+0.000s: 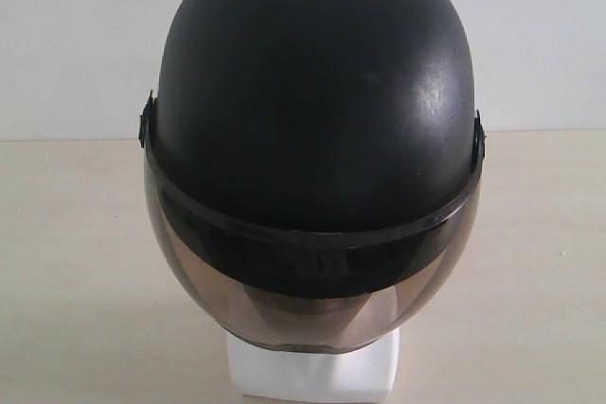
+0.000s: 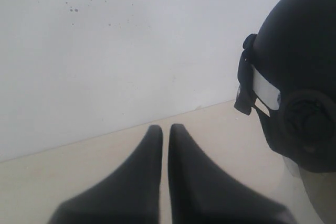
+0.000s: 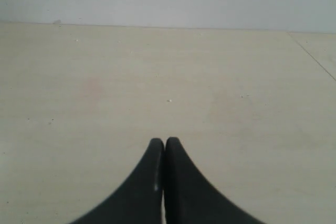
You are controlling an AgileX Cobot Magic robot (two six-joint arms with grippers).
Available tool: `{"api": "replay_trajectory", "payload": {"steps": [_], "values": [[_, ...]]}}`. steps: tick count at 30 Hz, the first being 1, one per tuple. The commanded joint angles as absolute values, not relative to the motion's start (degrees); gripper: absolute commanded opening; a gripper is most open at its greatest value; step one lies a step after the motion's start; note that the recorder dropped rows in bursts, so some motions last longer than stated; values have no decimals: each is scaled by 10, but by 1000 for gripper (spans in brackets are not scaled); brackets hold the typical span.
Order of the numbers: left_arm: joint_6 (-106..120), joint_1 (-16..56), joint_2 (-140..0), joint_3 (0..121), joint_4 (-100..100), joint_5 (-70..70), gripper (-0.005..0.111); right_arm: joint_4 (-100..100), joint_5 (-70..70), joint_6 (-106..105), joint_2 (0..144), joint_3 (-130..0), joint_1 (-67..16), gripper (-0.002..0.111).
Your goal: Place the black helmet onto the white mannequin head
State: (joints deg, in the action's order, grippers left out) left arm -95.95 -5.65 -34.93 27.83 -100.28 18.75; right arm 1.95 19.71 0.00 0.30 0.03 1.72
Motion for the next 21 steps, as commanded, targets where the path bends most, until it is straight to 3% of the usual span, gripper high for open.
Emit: {"api": "replay_trajectory", "payload": {"steps": [1,9,13,18,21], "values": [[-959,-57,-347,276,-999,181,4,21,195,-4,0,0,15,0],[-959,-57,-345,276,-999,181,4,21,195,-4,0,0,15,0],[-974,-54,-237,276,-999,186,4,21,195,-4,0,0,15,0],[-1204,-54,-91,276,-999,200,4,21,196,0,0,0,15,0],[-1204,-54,-49,276,-859,233,4,21,196,0,0,0,15,0]]}}
